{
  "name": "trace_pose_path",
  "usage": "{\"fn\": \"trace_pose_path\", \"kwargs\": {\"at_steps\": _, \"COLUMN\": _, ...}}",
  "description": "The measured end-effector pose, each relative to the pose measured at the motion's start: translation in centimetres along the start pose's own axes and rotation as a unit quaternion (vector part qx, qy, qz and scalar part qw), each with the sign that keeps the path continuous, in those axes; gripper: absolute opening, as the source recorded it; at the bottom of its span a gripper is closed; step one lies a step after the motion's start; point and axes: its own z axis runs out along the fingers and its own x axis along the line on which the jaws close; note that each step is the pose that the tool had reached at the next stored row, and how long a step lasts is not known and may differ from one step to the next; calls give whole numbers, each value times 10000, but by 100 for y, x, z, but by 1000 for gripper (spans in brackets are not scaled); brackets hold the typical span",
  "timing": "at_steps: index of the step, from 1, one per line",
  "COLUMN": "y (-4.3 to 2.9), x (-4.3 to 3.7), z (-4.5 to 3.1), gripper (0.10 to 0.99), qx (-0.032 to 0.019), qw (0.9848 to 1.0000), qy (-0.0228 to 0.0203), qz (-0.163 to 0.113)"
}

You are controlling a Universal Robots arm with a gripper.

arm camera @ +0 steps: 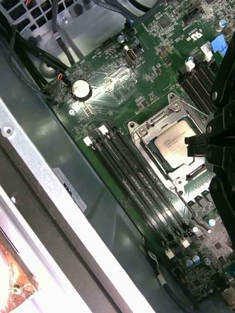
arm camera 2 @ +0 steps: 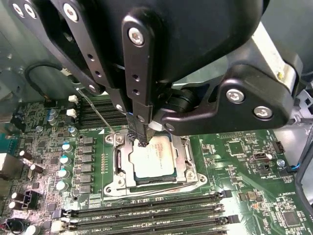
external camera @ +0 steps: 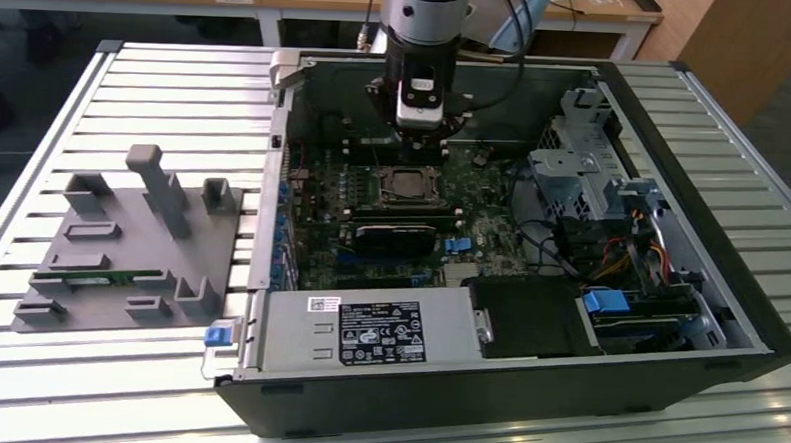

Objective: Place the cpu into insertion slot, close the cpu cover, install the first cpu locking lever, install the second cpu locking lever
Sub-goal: 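Install the first cpu locking lever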

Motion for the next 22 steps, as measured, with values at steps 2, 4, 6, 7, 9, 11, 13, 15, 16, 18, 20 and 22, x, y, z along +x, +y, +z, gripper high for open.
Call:
{"fn": "trace_pose_path", "kwargs": {"at_steps": 2, "y": 0, "x": 0, "z": 0, "gripper": 106, "qx": 0, "qw": 10000, "qy": 1, "qz": -22}}
{"fn": "trace_pose_path", "kwargs": {"at_steps": 4, "y": 0, "x": 0, "z": 0, "gripper": 106, "qx": 0, "qw": 10000, "qy": 1, "qz": -43}}
{"fn": "trace_pose_path", "kwargs": {"at_steps": 6, "y": 0, "x": 0, "z": 0, "gripper": 106, "qx": 0, "qw": 10000, "qy": 2, "qz": -66}}
{"fn": "trace_pose_path", "kwargs": {"at_steps": 7, "y": 0, "x": 0, "z": 0, "gripper": 106, "qx": 0, "qw": 10000, "qy": 2, "qz": -81}}
{"fn": "trace_pose_path", "kwargs": {"at_steps": 9, "y": 0, "x": 0, "z": 0, "gripper": 106, "qx": 0, "qw": 9999, "qy": 3, "qz": -115}}
{"fn": "trace_pose_path", "kwargs": {"at_steps": 11, "y": 0, "x": 0, "z": 0, "gripper": 106, "qx": 0, "qw": 9999, "qy": 4, "qz": -147}}
{"fn": "trace_pose_path", "kwargs": {"at_steps": 13, "y": 0, "x": 0, "z": 0, "gripper": 106, "qx": 0, "qw": 9998, "qy": 5, "qz": -179}}
{"fn": "trace_pose_path", "kwargs": {"at_steps": 15, "y": 0, "x": 0, "z": 0, "gripper": 106, "qx": 0, "qw": 9998, "qy": 5, "qz": -210}}
{"fn": "trace_pose_path", "kwargs": {"at_steps": 16, "y": 0, "x": 0, "z": 0, "gripper": 106, "qx": 0, "qw": 9997, "qy": 6, "qz": -226}}
{"fn": "trace_pose_path", "kwargs": {"at_steps": 18, "y": 0, "x": 0, "z": 0, "gripper": 106, "qx": 0, "qw": 9997, "qy": 7, "qz": -258}}
{"fn": "trace_pose_path", "kwargs": {"at_steps": 20, "y": 0, "x": 0, "z": 0, "gripper": 106, "qx": 0, "qw": 9996, "qy": 7, "qz": -290}}
{"fn": "trace_pose_path", "kwargs": {"at_steps": 22, "y": 0, "x": 0, "z": 0, "gripper": 106, "qx": 0, "qw": 9994, "qy": 8, "qz": -333}}
